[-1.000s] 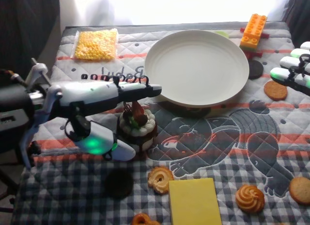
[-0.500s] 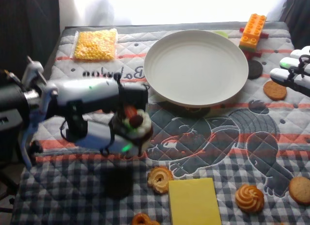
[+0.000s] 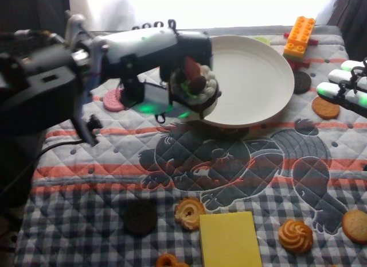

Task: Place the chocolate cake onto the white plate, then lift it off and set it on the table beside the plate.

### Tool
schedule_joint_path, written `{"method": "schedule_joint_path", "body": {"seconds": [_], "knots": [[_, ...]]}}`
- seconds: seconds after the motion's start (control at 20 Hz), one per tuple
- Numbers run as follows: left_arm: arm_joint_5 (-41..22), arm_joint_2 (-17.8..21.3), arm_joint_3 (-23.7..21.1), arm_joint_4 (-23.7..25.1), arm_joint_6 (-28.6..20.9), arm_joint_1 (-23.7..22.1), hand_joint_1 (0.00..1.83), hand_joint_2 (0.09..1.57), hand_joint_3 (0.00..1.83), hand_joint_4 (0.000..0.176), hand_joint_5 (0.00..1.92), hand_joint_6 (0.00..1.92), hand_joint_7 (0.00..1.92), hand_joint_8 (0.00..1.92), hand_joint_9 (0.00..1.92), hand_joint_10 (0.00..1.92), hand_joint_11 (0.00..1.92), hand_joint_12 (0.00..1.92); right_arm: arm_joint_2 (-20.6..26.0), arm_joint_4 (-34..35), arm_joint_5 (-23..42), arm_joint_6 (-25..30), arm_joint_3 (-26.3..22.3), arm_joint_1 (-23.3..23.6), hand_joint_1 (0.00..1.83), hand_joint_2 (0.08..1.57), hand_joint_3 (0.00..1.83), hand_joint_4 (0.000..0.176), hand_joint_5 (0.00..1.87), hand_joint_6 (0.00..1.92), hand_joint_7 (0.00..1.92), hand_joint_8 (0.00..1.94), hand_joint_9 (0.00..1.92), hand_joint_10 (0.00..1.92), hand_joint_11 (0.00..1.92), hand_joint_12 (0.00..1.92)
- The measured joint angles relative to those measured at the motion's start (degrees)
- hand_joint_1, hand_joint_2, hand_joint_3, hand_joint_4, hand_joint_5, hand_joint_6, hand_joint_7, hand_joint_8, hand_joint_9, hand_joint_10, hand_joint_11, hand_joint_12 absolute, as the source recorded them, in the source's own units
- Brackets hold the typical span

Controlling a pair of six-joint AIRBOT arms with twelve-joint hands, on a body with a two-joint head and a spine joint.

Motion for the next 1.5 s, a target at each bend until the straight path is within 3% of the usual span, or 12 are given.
{"method": "schedule_joint_path", "body": {"seconds": [0.1,0.2,0.3,0.35,0.55,0.7,0.75,0.8,0.85,1.0,1.4,1.5], "knots": [[1.5,-3.4,3.8,-2.1,0.2,-1.0,1.12,1.34,0.0,0.0,0.63,1.43,0.49,1.85,0.32,1.92,0.48,1.92,-0.1,-0.1,0.1,0.0,0.3,0.0,0.67,1.21,0.0,0.0,0.0,0.0,0.0,0.0,0.0,0.0,0.0,0.6],[2.9,-5.9,6.4,-6.7,3.1,-1.2,1.29,1.18,0.0,0.0,0.43,1.73,0.36,1.86,0.38,1.92,0.52,1.92,-0.3,0.0,0.1,0.2,0.5,0.0,0.73,1.2,0.0,0.0,0.0,0.0,0.0,0.0,0.0,0.0,0.0,0.6],[4.8,-9.3,9.5,-14.8,10.9,-1.3,1.06,1.36,0.02,0.021,0.52,1.69,0.51,1.77,0.54,1.92,0.7,1.92,-0.7,-0.3,0.0,0.7,0.7,0.0,0.77,1.19,0.0,0.0,0.0,0.0,0.0,0.0,0.0,0.0,0.0,0.59],[5.4,-11.0,11.0,-18.0,13.3,-1.3,1.21,1.35,0.02,0.016,0.38,1.87,0.51,1.76,0.47,1.92,0.68,1.92,-0.8,-0.5,0.0,0.9,0.7,0.0,0.79,1.18,0.0,0.0,0.0,0.0,0.0,0.0,0.0,0.0,0.0,0.54],[7.6,-16.2,16.8,-23.7,14.8,-1.9,1.05,1.39,0.0,0.004,0.56,1.69,0.45,1.72,0.3,1.64,0.37,1.87,-1.3,-0.7,0.0,1.4,1.2,0.0,0.79,1.18,0.0,0.0,0.0,0.0,0.0,0.0,0.0,0.0,0.0,0.33],[8.3,-18.7,19.8,-25.9,15.0,-2.4,1.2,1.2,0.0,0.006,0.17,1.16,0.16,1.03,0.11,1.23,0.04,1.69,-1.3,-0.9,-0.3,1.6,1.2,0.0,0.79,1.18,0.0,0.0,0.0,0.0,0.0,0.0,0.01,0.01,0.0,0.66],[8.5,-18.8,20.0,-26.1,15.0,-2.4,1.1,1.16,0.0,0.072,0.04,0.82,0.1,0.55,0.02,0.74,0.01,1.41,-1.3,-1.0,-0.3,1.7,1.2,0.0,0.78,1.18,0.0,0.0,0.0,0.0,0.0,0.0,0.02,0.01,0.0,0.77],[9.0,-18.9,20.1,-26.6,15.0,-2.4,0.87,1.08,0.0,0.143,0.0,0.09,0.01,0.05,0.0,0.07,0.0,0.77,-1.3,-1.0,-0.3,1.7,1.2,0.0,0.77,1.18,0.0,0.0,0.0,0.0,0.0,0.0,0.01,0.0,0.0,0.8],[9.1,-18.9,20.1,-27.0,15.0,-2.4,0.87,1.08,0.0,0.143,0.0,0.09,0.01,0.05,0.0,0.07,0.0,0.77,-1.3,-1.0,-0.3,1.8,1.2,0.0,0.77,1.18,0.0,0.0,0.0,0.0,0.0,0.0,0.01,0.0,0.0,0.8],[8.7,-18.2,18.9,-27.1,15.0,-2.4,0.76,1.0,0.0,0.163,0.0,0.0,0.0,0.0,0.0,0.0,0.0,0.02,-1.3,-1.1,-0.3,2.0,1.2,0.0,0.77,1.19,0.0,0.004,0.0,0.0,0.0,0.0,0.0,0.0,0.0,0.64],[0.1,-4.9,5.0,-21.8,14.2,-1.0,0.85,0.99,0.0,0.176,0.0,0.0,0.0,0.0,0.0,0.0,0.0,0.0,-1.3,-1.0,-0.3,3.0,1.3,0.0,0.68,1.19,0.0,0.0,0.0,0.0,0.0,0.0,0.0,0.0,0.0,0.65],[-3.8,-0.4,0.5,-16.2,8.2,0.6,0.76,1.02,0.01,0.176,0.0,0.0,0.0,0.0,0.0,0.0,0.0,0.0,-1.3,-1.1,-0.2,3.4,1.3,0.0,0.57,1.21,0.0,0.0,0.0,0.0,0.0,0.0,0.0,0.0,0.0,0.74]]}}
